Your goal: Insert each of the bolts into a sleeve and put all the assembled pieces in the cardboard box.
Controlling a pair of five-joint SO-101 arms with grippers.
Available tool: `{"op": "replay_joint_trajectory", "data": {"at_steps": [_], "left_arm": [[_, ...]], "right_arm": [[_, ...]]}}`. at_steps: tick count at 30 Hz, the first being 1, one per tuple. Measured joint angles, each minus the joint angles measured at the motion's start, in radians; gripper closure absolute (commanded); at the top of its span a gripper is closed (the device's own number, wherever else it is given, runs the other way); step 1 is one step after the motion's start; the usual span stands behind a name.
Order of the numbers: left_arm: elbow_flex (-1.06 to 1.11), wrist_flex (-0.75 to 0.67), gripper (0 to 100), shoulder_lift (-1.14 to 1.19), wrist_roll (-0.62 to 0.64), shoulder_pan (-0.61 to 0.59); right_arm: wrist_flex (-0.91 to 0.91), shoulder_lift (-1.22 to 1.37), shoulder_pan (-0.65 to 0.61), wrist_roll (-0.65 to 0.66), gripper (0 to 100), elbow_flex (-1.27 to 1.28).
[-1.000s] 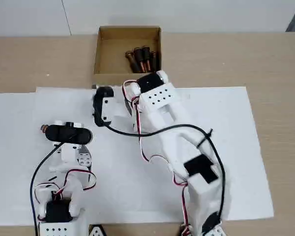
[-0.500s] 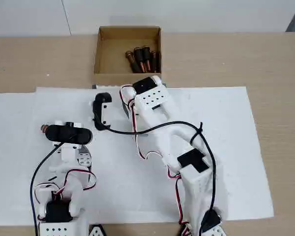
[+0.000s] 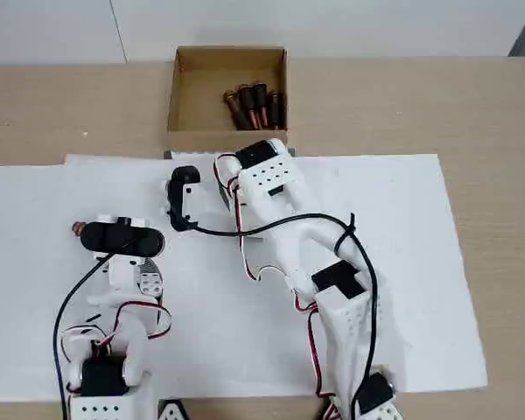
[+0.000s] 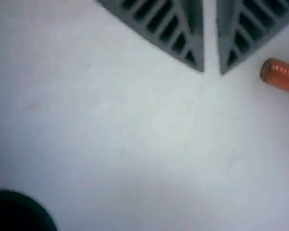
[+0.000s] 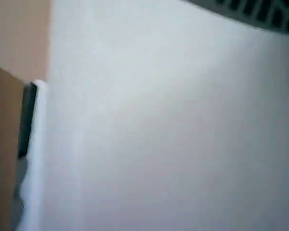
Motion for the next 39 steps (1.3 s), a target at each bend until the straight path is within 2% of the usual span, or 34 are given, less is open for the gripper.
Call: {"op": "replay_joint_trajectory", "data": {"at_steps": [7, 15, 23, 28, 36, 39], "left_arm": [[0.000, 0.000, 99, 0.000, 0.002, 0.029], [0.000, 0.000, 99, 0.000, 0.000, 0.029], [0.005, -0.028, 99, 0.000, 0.000, 0.029], [0.005, -0.032, 99, 0.000, 0.000, 0.029], [0.005, -0.032, 99, 0.000, 0.000, 0.029], [0.005, -0.034, 99, 0.000, 0.000, 0.029]], "right_arm": [[0.002, 0.000, 0.000, -0.003, 98.9, 0.000], [0.071, -0.089, -0.002, -0.123, 98.9, 0.014], [0.137, -0.229, 0.071, -0.278, 99.2, 0.014], [0.235, -0.321, 0.121, -0.433, 99.2, 0.014], [0.273, -0.465, 0.236, -0.841, 99.5, 0.061], [0.273, -0.535, 0.261, -0.924, 99.5, 0.140]]}}
